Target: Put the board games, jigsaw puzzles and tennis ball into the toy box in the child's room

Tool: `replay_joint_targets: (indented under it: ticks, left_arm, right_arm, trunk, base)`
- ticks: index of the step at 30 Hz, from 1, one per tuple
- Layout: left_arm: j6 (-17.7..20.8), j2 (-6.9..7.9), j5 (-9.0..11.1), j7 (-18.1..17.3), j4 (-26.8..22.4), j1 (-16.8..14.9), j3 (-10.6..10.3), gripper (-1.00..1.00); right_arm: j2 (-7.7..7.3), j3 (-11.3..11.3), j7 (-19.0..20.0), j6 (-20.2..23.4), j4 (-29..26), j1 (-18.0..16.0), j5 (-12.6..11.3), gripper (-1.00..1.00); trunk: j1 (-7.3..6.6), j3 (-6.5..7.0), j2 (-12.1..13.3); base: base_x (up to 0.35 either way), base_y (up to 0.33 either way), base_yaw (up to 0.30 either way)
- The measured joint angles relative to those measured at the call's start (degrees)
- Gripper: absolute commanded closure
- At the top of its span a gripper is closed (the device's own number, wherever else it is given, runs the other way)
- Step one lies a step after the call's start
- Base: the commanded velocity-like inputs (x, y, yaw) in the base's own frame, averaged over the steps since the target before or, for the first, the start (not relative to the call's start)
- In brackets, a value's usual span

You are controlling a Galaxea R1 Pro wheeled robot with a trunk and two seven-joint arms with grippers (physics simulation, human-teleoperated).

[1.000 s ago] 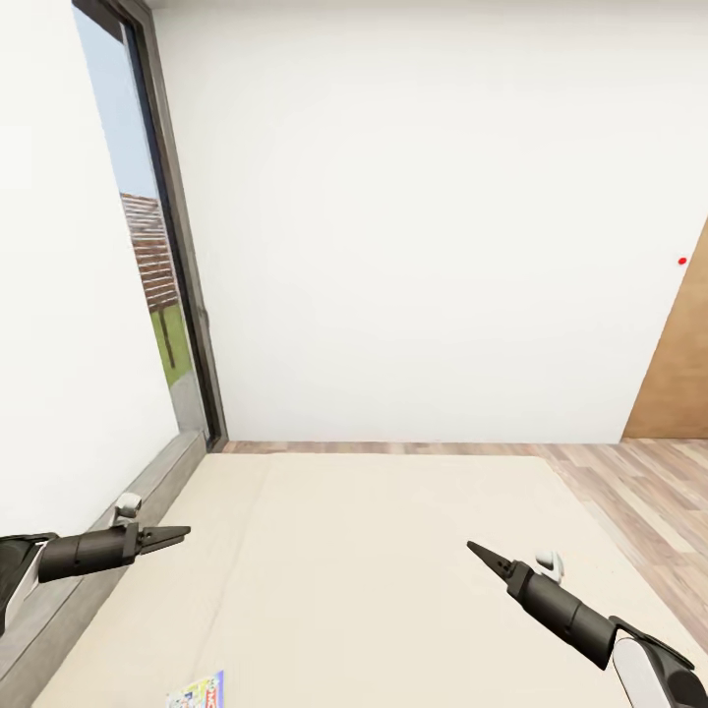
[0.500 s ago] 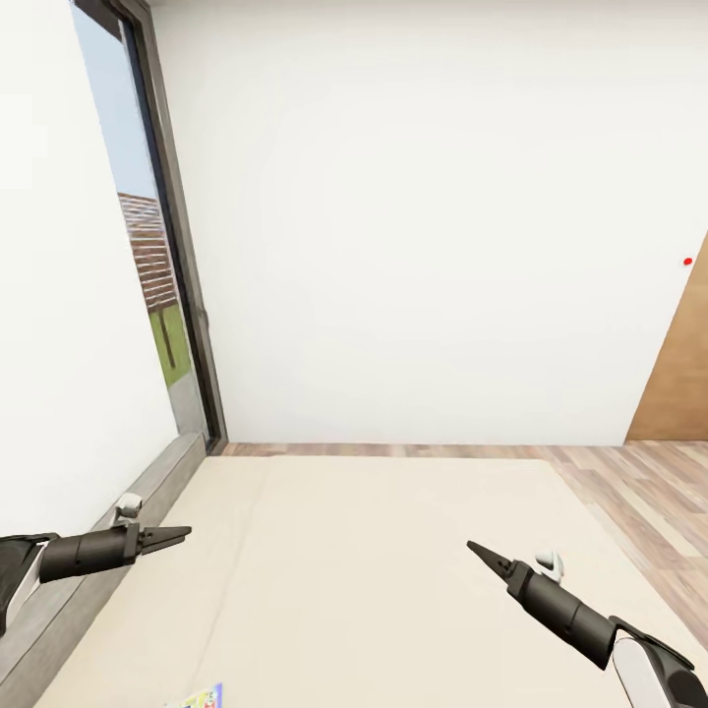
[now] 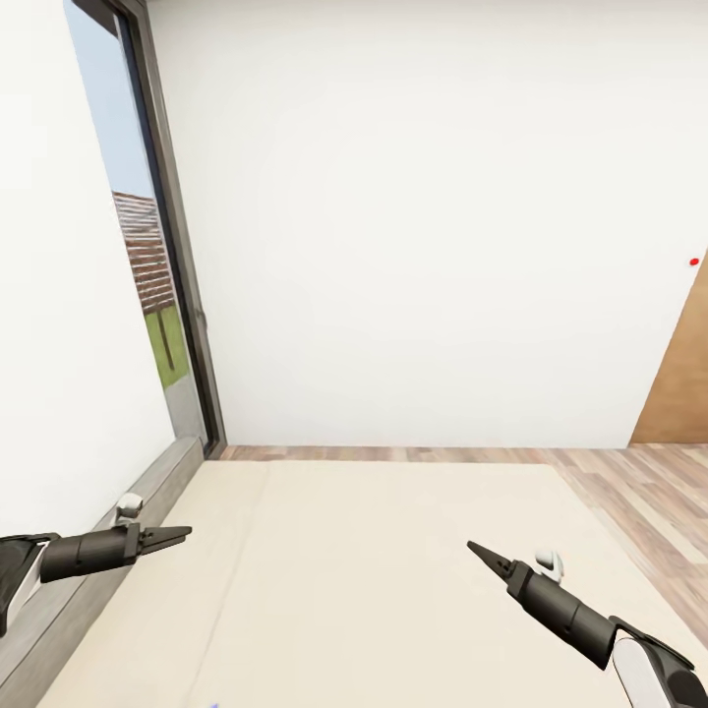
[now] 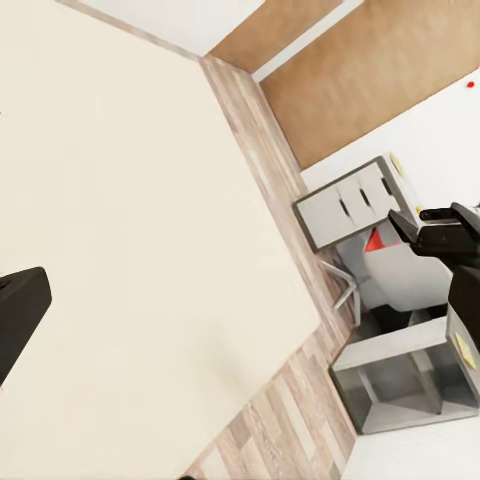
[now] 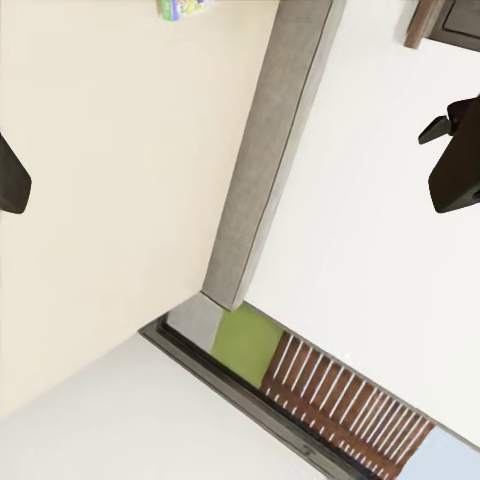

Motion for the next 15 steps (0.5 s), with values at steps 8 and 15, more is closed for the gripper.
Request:
replay_joint_targets:
  ticks: [8, 15]
  left_arm:
    - [0.01, -0.15, -0.03, 0.06, 0.0, 0.0, -0.09, -1.0]
    - [0.24, -0.51, -0.09, 6.84, 0.04, 0.0, -0.33, -1.0]
  right_arm:
    - [0.0, 0.0, -0.02, 0.0, 0.0, 0.0, 0.26, -1.0]
    - [0.0, 0.04, -0.1, -2.3, 0.07, 0.0, 0.52, -1.0]
  trunk:
    - [0.01, 0.0, 0.0]
    - [0.01, 0.0, 0.0]
  base:
    - [0.013, 0.0, 0.0]
    - [0.001, 0.0, 0.0]
